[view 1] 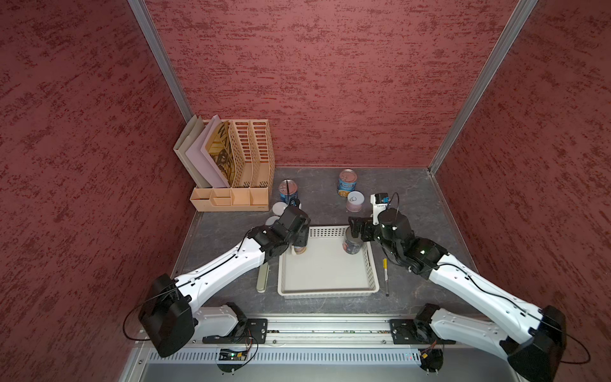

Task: Put the canned food in the basket
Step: Place the canned food in the basket.

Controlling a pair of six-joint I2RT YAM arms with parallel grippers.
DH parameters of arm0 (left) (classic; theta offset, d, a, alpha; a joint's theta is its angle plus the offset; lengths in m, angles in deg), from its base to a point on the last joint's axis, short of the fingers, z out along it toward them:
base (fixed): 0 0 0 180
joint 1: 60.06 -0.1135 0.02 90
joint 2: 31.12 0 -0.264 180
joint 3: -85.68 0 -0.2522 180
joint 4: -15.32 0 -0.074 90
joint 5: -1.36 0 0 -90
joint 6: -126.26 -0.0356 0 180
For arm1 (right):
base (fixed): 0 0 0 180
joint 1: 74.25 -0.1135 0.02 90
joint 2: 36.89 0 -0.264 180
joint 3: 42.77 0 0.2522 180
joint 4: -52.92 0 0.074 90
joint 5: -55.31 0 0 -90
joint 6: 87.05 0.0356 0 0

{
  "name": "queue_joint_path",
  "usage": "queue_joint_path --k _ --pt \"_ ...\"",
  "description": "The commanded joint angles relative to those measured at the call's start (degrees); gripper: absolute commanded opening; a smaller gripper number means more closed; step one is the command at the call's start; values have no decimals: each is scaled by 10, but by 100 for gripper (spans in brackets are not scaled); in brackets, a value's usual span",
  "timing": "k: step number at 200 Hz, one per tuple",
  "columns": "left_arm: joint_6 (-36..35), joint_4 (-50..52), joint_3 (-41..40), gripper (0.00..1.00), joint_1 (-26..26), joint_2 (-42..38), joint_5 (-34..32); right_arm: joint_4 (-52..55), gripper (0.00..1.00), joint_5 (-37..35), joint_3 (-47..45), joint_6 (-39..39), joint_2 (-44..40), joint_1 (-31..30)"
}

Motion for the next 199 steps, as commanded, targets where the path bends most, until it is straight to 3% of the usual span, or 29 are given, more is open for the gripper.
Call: queue_joint_path --k 1,88,199 --pt "14 -67 -1 11 -10 -1 -28 -10 99 -9 0 1 1 -3" --pt "19 -69 1 18 -14 35 -47 -10 98 -10 2 1 4 -3" --pt "24 -47 20 48 -16 71 -58 -8 98 -7 3 3 5 -3"
